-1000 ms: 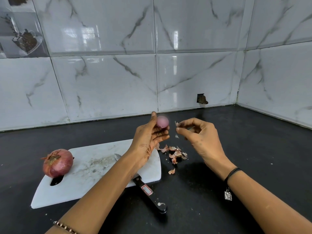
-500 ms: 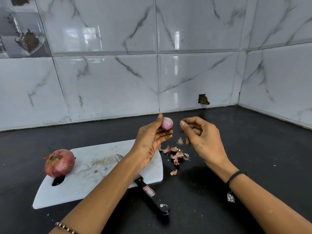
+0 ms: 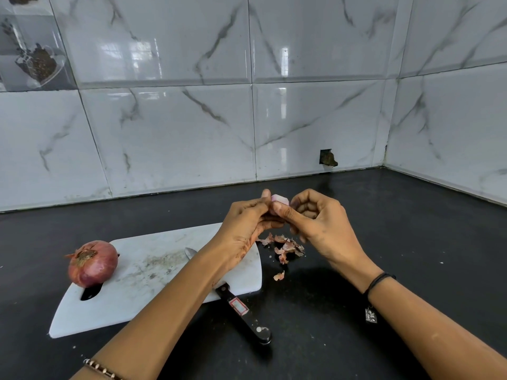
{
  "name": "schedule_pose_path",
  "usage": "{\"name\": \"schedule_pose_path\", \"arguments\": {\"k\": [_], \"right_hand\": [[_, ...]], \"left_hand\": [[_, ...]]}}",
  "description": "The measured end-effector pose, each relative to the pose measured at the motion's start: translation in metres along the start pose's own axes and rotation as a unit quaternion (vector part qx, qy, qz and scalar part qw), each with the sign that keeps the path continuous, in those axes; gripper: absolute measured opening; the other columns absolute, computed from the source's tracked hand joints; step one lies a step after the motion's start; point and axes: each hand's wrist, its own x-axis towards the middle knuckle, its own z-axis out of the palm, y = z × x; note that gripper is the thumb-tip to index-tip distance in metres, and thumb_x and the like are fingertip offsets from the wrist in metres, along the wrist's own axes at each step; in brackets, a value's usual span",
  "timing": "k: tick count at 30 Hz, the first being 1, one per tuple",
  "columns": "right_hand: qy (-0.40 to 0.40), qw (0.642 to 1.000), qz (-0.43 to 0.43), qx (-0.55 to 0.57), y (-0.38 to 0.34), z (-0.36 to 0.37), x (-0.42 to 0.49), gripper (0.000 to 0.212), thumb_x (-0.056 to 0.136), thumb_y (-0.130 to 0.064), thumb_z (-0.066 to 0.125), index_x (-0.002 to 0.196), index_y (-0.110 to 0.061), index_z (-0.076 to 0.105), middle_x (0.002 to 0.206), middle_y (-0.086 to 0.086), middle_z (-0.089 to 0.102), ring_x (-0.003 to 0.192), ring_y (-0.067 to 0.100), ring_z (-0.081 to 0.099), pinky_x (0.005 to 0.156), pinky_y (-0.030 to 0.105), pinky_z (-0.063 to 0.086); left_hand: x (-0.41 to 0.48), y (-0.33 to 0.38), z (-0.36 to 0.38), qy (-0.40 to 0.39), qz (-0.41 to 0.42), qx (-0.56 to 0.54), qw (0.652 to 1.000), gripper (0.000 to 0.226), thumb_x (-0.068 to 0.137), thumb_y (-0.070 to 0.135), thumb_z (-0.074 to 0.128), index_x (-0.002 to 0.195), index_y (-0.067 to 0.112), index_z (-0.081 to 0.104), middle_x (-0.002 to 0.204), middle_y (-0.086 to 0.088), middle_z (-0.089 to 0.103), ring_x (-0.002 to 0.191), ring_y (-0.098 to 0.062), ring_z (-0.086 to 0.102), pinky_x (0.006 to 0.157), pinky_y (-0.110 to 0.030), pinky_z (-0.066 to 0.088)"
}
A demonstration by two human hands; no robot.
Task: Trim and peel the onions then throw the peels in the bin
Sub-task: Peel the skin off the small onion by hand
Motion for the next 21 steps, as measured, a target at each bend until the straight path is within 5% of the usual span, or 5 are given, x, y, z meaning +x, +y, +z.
{"name": "schedule_pose_path", "arguments": {"k": [5, 13, 16, 21], "right_hand": [[0.003, 0.996, 0.002, 0.084, 0.0064, -0.0027, 0.0055, 0.027, 0.098, -0.028, 0.065, 0.098, -0.001, 0.065, 0.07, 0.016, 0.069, 0.052, 0.021, 0.059, 0.047, 0.023, 0.048], [0.036, 0.994, -0.028, 0.096, 0.0041, -0.0024, 0.0046, 0.029, 0.103, -0.026, 0.058, 0.095, 0.002, 0.059, 0.072, 0.016, 0.068, 0.056, 0.025, 0.063, 0.049, 0.029, 0.052], [0.05, 0.996, -0.05, 0.05, 0.0021, -0.0029, 0.0018, 0.026, 0.099, -0.026, 0.065, 0.092, -0.002, 0.063, 0.071, 0.015, 0.07, 0.059, 0.033, 0.066, 0.055, 0.036, 0.055], [0.062, 0.981, -0.15, -0.106, 0.0003, -0.0003, -0.0027, 0.009, 0.095, -0.013, 0.069, 0.104, -0.011, 0.071, 0.085, -0.003, 0.073, 0.075, 0.012, 0.07, 0.066, 0.023, 0.056]], "left_hand": [[0.0002, 0.0012, 0.0013, -0.002, -0.008, -0.007, 1.0, 0.037, 0.106, 0.024, 0.048, 0.102, -0.005, 0.071, 0.098, -0.023, 0.073, 0.085, -0.021, 0.073, 0.079, -0.027, 0.061], [-0.0023, -0.0005, 0.0066, 0.002, -0.028, -0.083, 0.996, 0.036, 0.105, 0.025, 0.049, 0.101, -0.003, 0.071, 0.096, -0.019, 0.076, 0.089, -0.022, 0.075, 0.084, -0.028, 0.062], [-0.0048, 0.0007, 0.007, -0.007, -0.027, -0.1, 0.995, 0.034, 0.105, 0.022, 0.05, 0.103, -0.004, 0.072, 0.103, -0.022, 0.076, 0.097, -0.026, 0.075, 0.086, -0.029, 0.061], [-0.0063, 0.0037, 0.0036, -0.013, -0.016, -0.086, 0.996, 0.034, 0.103, 0.025, 0.054, 0.104, -0.004, 0.073, 0.109, -0.022, 0.075, 0.103, -0.026, 0.074, 0.088, -0.03, 0.06]]}}
